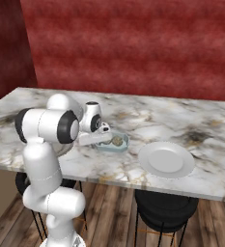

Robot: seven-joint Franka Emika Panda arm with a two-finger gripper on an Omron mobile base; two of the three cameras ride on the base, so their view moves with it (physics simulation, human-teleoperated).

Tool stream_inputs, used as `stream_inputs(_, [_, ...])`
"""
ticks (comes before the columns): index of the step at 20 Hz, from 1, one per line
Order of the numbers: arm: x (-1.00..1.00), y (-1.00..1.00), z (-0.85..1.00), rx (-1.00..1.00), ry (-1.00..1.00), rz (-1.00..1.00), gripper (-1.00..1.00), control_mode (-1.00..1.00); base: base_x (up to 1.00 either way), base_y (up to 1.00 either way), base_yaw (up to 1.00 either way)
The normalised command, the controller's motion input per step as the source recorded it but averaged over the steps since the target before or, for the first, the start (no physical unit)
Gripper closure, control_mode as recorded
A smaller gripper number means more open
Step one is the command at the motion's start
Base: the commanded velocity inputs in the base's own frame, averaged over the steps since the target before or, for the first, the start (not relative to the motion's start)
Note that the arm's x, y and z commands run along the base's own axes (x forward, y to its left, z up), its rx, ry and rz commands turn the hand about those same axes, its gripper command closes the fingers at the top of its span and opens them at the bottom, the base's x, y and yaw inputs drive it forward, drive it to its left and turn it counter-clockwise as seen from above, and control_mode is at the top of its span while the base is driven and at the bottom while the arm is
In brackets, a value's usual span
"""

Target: Place two dumplings into each of the tupperware containers and then place the containers in the fridge.

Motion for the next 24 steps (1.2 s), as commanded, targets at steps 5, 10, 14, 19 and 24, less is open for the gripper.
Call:
stream_inputs(5, [-0.08, -0.08, 0.44, 0.00, -0.07, 0.32, 1.00, -1.00, 0.00, 0.00, 0.00])
stream_inputs(10, [-0.24, -0.09, 0.58, 0.00, 0.00, 0.40, 1.00, -1.00, 0.00, 0.00, 0.00])
stream_inputs(14, [-0.49, -0.33, 0.61, 0.00, 0.00, 0.45, 1.00, -1.00, 0.00, 0.00, 0.00])
stream_inputs(19, [-0.66, -0.21, 0.47, -0.01, 0.00, 0.46, 1.00, -1.00, 0.00, 0.00, 0.00])
stream_inputs(24, [-1.00, -0.02, 0.25, -0.01, -0.01, 0.49, 1.00, -1.00, 0.00, 0.00, 0.00])
